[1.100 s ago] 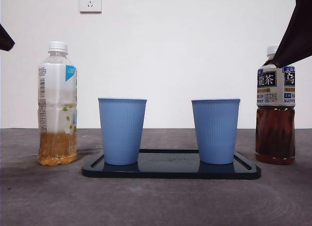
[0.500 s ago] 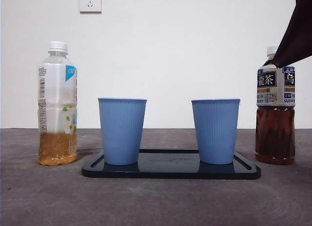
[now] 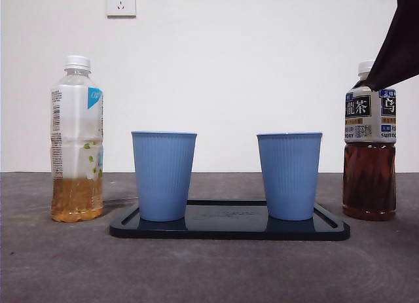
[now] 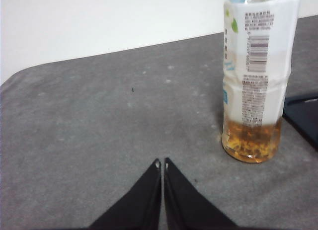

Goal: Pour the drink into the cup

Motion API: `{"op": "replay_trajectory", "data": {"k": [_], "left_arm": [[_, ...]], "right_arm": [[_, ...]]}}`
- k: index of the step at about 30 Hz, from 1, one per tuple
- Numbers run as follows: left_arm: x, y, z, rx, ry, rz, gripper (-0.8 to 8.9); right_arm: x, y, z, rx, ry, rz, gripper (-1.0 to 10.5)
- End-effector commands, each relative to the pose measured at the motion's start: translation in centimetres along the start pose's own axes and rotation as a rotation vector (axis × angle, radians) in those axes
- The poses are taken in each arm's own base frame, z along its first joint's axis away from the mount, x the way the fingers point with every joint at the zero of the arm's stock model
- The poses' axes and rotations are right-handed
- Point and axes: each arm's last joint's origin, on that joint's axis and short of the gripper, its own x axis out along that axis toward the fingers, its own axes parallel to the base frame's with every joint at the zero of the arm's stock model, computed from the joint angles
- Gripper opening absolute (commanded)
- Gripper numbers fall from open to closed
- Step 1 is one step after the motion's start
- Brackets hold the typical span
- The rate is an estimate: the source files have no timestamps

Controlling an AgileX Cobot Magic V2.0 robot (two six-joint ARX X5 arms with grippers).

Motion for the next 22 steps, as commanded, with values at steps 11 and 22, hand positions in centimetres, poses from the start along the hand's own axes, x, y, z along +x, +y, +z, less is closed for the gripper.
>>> {"op": "replay_trajectory", "data": {"k": [11,22], "left_arm": [[0.2,-0.1,-0.7,-0.008,0.026,0.002,0.08],[0.2,-0.1,-0.7,-0.008,0.026,0.002,0.08]], "right_arm": [[-0.2,0.2,0.5,0.005,-0.016,0.007,0.1],[-3.5,-1.3,0.4,-0.073,-0.25,-0.136,0.1]]}}
